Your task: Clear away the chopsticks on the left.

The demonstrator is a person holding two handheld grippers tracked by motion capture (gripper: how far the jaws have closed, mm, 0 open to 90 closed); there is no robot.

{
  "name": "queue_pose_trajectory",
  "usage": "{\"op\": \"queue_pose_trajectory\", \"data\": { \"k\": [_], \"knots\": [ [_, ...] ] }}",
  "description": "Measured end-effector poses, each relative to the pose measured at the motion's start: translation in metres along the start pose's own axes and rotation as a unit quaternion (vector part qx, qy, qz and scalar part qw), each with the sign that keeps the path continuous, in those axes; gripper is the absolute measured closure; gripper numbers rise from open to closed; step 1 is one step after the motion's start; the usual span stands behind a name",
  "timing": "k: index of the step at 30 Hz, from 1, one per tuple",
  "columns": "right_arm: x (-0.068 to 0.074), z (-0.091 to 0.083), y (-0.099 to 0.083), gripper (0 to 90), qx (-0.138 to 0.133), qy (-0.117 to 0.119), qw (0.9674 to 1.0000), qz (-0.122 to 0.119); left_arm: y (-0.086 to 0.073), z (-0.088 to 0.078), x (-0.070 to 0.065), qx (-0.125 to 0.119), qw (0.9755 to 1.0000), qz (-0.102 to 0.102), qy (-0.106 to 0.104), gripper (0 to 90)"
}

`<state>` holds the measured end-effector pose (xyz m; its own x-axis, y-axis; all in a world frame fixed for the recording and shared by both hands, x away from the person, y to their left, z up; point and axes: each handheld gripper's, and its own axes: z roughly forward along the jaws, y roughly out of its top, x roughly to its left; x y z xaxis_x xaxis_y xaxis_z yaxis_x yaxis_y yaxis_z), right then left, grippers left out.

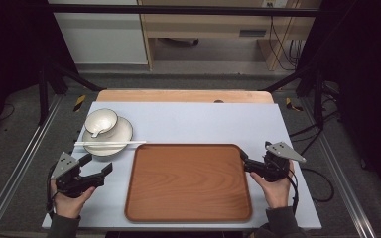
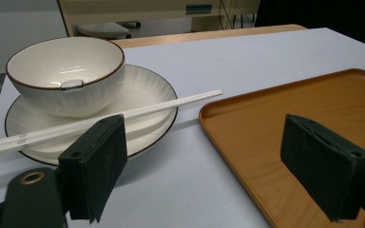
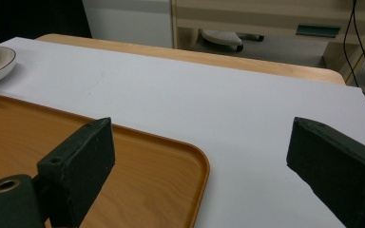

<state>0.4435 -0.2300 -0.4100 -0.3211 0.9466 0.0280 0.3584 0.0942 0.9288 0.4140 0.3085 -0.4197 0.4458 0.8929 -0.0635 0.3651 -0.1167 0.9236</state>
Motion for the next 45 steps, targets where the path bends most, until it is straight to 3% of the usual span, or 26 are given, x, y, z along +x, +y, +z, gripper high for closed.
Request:
{"op": "queue_pose_trajectory", "data": {
  "k": [7, 14, 19, 20, 27, 31, 34, 45],
  "knots": [
    [0.003, 0.0, 0.0, 8.9, 0.001, 0.001, 1.0, -0.004, 0.002, 0.001, 0.001, 0.01, 0.9997, 0.02, -0.008, 16.0],
    [0.009, 0.002, 0.001, 8.6, 0.005, 0.009, 0.9999, -0.01, 0.002, 0.005, 0.016, 0.037, 0.9983, 0.042, -0.017, 17.1],
    [0.013, 0.004, 0.0, 8.6, 0.01, 0.013, 0.9998, -0.014, 0.0, 0.011, 0.024, 0.058, 0.9964, 0.059, -0.016, 17.7],
    [0.014, 0.005, 0.001, 8.5, 0.012, 0.014, 0.9997, -0.016, 0.002, 0.014, 0.029, 0.071, 0.9949, 0.072, -0.01, 17.7],
    [0.018, 0.008, -0.001, 8.5, 0.021, 0.015, 0.9995, -0.018, 0.011, 0.03, 0.045, 0.093, 0.9917, 0.088, -0.006, 21.5],
    [0.018, 0.008, -0.001, 8.6, 0.019, 0.015, 0.9995, -0.018, 0.01, 0.04, 0.05, 0.102, 0.9909, 0.088, -0.004, 24.0],
    [0.018, 0.009, -0.001, 8.6, 0.022, 0.014, 0.9995, -0.018, 0.01, 0.05, 0.055, 0.115, 0.9884, 0.099, 0.003, 27.0],
    [0.019, 0.011, -0.002, 8.8, 0.028, 0.017, 0.9992, -0.022, 0.009, 0.07, 0.074, 0.121, 0.9882, 0.092, 0.015, 31.3]
  ]
}}
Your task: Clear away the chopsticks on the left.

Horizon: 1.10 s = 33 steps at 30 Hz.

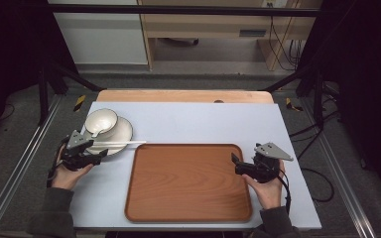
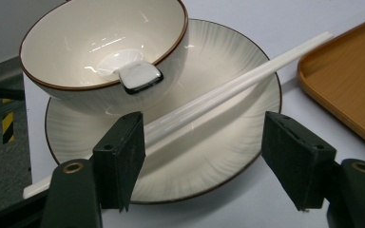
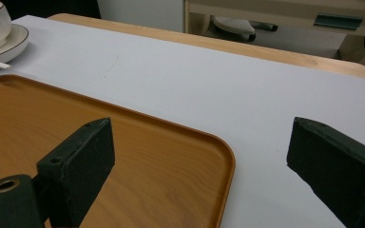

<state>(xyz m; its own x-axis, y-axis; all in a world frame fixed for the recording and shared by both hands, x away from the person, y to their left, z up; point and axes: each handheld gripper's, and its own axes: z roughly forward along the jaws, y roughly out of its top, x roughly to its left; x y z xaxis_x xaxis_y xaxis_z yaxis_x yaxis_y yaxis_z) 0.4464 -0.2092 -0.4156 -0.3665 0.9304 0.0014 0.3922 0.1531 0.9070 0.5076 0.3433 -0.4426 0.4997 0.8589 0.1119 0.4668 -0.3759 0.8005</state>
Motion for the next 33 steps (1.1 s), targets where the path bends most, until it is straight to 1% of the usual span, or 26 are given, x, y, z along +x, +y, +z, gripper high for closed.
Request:
{"op": "queue_pose_trajectory", "data": {
  "k": [1, 3, 7, 8, 12, 14, 17, 21, 22, 25, 30, 33],
  "knots": [
    [0.0, 0.0, 0.0, 8.8, 0.001, 0.0, 1.0, 0.0, -0.001, 0.004, 0.003, -0.004, 1.0, -0.007, -0.006, 32.2],
    [0.0, 0.0, 0.0, 8.8, 0.0, 0.001, 1.0, -0.001, -0.003, 0.008, 0.005, 0.0, 1.0, -0.003, -0.004, 32.6],
    [0.0, 0.001, 0.0, 8.9, 0.001, 0.0, 1.0, 0.001, -0.005, 0.012, 0.007, 0.002, 1.0, -0.003, -0.002, 33.8],
    [0.0, 0.001, 0.0, 8.9, 0.003, 0.0, 1.0, -0.001, -0.006, 0.013, 0.008, 0.001, 1.0, 0.001, -0.002, 34.1],
    [0.0, 0.001, -0.001, 8.9, 0.005, 0.0, 1.0, -0.003, -0.007, 0.016, 0.009, -0.007, 1.0, 0.002, 0.0, 34.6],
    [0.0, 0.002, -0.001, 8.9, 0.005, -0.001, 1.0, -0.004, -0.006, 0.015, 0.009, -0.005, 1.0, 0.003, -0.001, 35.7],
    [0.0, 0.001, -0.001, 8.9, 0.004, 0.001, 1.0, -0.003, -0.006, 0.015, 0.009, 0.003, 0.9999, 0.014, 0.001, 37.1],
    [0.001, 0.002, -0.001, 8.9, 0.005, 0.002, 1.0, -0.004, -0.006, 0.018, 0.009, 0.005, 0.9999, 0.013, 0.0, 37.9],
    [0.001, 0.002, -0.001, 8.9, 0.005, 0.0, 1.0, -0.005, -0.006, 0.018, 0.009, 0.009, 0.9998, 0.016, 0.002, 38.9],
    [0.0, 0.002, -0.001, 9.0, 0.004, 0.001, 1.0, -0.003, -0.005, 0.015, 0.007, 0.014, 0.9996, 0.023, -0.003, 42.2],
    [0.001, 0.002, -0.001, 9.1, 0.004, 0.001, 1.0, -0.005, -0.004, 0.015, 0.004, 0.025, 0.9993, 0.025, -0.008, 50.0],
    [0.001, 0.001, -0.001, 9.2, 0.004, 0.001, 1.0, -0.004, -0.004, 0.015, 0.003, 0.029, 0.9993, 0.022, -0.012, 54.2]
  ]
}}
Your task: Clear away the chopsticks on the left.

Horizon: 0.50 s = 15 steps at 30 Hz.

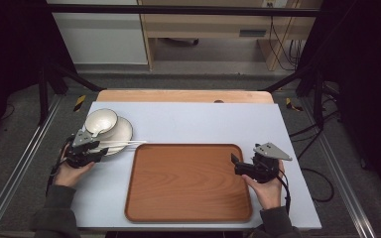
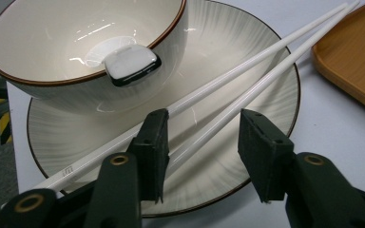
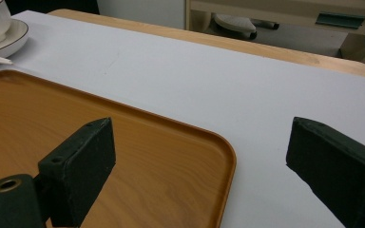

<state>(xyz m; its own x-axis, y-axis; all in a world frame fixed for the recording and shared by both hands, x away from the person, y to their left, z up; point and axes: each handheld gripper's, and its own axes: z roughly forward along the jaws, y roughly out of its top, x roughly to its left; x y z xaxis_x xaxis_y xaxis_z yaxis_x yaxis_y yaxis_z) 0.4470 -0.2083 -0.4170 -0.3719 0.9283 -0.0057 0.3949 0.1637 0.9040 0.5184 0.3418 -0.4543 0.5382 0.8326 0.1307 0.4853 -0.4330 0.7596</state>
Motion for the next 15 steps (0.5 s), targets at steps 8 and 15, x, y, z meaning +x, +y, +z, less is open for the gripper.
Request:
{"op": "queue_pose_trajectory", "data": {
  "k": [8, 15],
  "knots": [
    [-0.0002, -0.0004, 0.0, 9.2, 0.0, 0.0, 1.0, -0.001, -0.0002, -0.0006, -0.0011, 0.01, 0.9999, -0.008, -0.01, 63.2],
    [-0.0005, -0.0017, 0.0, 9.2, -0.001, 0.003, 1.0, 0.002, 0.0007, -0.0034, -0.0052, 0.01, 0.9997, -0.009, -0.018, 71.4]
  ]
}}
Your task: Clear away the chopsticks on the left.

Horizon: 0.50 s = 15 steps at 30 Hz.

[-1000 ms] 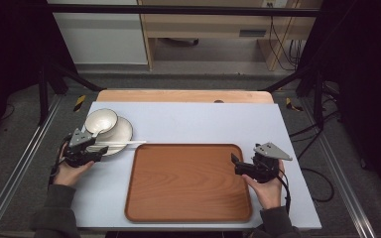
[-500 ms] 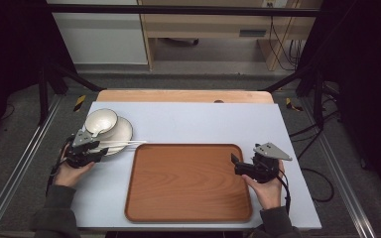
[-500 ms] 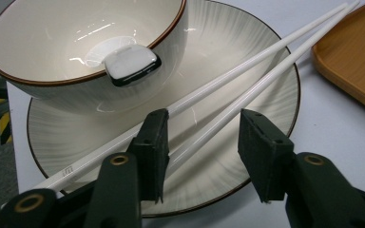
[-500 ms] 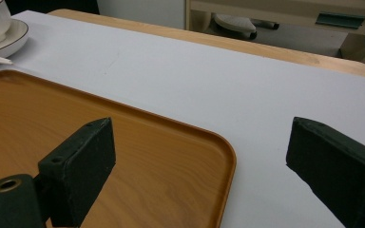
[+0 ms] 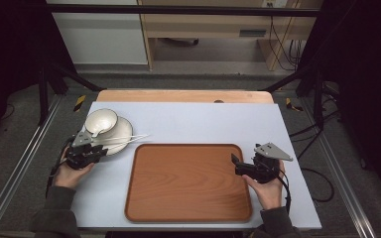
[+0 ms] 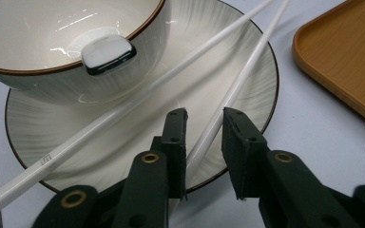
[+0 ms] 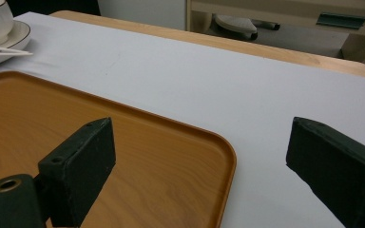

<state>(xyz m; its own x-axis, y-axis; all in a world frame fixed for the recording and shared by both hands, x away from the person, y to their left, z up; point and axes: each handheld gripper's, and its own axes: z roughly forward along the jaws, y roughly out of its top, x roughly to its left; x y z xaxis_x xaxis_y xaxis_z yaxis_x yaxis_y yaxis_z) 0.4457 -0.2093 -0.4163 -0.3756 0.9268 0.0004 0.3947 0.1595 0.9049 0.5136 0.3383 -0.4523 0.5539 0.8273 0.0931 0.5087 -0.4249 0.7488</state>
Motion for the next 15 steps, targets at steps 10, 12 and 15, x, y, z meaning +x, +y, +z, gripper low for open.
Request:
{"op": "queue_pose_trajectory", "data": {
  "k": [10, 12, 15],
  "knots": [
    [0.0001, 0.0013, -0.0005, 9.2, 0.002, 0.0, 1.0, -0.002, 0.0027, 0.0006, -0.0056, 0.007, 1.0, 0.0, 0.001, 79.4],
    [0.0003, 0.0014, -0.0005, 9.2, 0.003, 0.001, 1.0, -0.001, 0.003, 0.0007, -0.006, 0.008, 1.0, -0.001, 0.001, 81.0],
    [0.0003, 0.0014, -0.0006, 9.2, 0.003, 0.001, 1.0, -0.001, 0.0036, 0.0011, -0.0074, 0.01, 0.9999, -0.002, 0.002, 82.7]
  ]
}}
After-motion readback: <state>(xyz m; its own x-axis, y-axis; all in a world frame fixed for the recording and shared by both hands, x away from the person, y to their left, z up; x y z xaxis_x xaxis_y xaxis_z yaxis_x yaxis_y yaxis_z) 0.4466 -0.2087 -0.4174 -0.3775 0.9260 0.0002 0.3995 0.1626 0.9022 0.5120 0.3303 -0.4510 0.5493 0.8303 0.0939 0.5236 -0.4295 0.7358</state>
